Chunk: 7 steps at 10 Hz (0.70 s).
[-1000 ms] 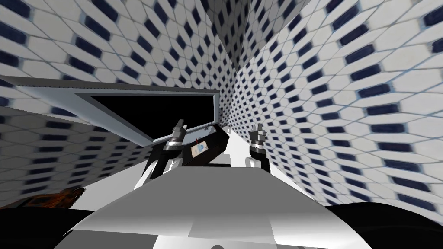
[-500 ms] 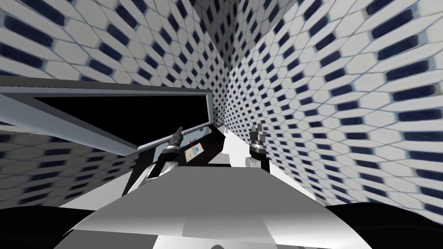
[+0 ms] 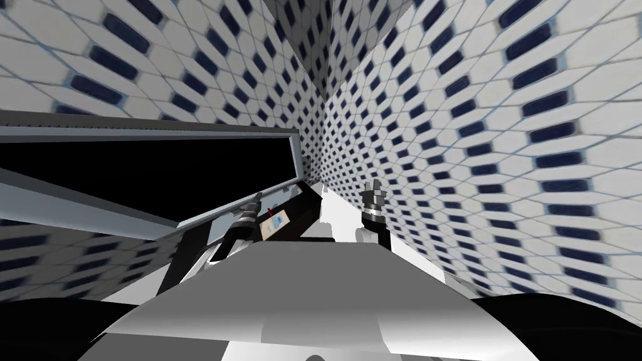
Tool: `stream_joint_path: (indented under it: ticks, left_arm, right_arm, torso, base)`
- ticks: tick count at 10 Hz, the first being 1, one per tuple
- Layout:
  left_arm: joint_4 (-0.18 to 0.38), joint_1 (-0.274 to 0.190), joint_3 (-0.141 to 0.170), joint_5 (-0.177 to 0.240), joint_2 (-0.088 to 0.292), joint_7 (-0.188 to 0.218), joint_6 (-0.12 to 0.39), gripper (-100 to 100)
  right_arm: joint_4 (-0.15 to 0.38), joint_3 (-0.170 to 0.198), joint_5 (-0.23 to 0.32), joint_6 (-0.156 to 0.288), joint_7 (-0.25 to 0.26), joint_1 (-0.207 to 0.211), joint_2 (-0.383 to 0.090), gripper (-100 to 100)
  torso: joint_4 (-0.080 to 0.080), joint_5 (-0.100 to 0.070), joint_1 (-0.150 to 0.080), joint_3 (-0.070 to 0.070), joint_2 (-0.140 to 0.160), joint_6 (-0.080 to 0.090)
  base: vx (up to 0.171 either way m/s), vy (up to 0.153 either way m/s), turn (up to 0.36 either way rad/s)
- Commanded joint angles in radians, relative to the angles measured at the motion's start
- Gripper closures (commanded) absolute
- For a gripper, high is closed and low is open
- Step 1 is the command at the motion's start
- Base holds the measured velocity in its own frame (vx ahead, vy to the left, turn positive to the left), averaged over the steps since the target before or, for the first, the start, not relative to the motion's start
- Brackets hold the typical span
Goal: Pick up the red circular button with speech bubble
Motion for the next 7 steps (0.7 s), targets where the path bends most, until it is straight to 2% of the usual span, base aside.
stream_joint_path:
  ticks: [1, 2, 6, 7]
  left_arm:
    - [0.05, 0.01, 0.022, 0.003, 0.009, -0.006, 0.036, -100]
    - [0.061, 0.01, 0.022, 0.003, 0.009, -0.006, 0.036, -100]
    - [0.19, 0.024, 0.075, 0.009, 0.042, -0.03, 0.145, -100]
    - [0.201, 0.024, 0.075, 0.009, 0.042, -0.03, 0.147, -100]
  right_arm:
    - [0.0, 0.0, 0.0, 0.0, 0.0, 0.0, 0.0, 0]
    - [0.0, 0.0, 0.0, 0.0, 0.0, 0.0, 0.0, 0]
    - [0.0, 0.0, 0.0, 0.0, 0.0, 0.0, 0.0, 0]
    - [0.0, 0.0, 0.0, 0.0, 0.0, 0.0, 0.0, 0]
  torso:
    - [0.0, 0.0, 0.0, 0.0, 0.0, 0.0]
    - [0.0, 0.0, -0.001, 0.0, -0.001, 0.0]
    - [0.0, 0.0, 0.0, -0.001, -0.001, 0.0]
    - [0.0, 0.0, 0.0, -0.001, -0.001, 0.0]
  base:
    - [0.036, -0.052, -0.219]
    - [0.03, -0.033, -0.058]
    - [0.038, -0.034, -0.187]
    - [0.025, -0.019, -0.078]
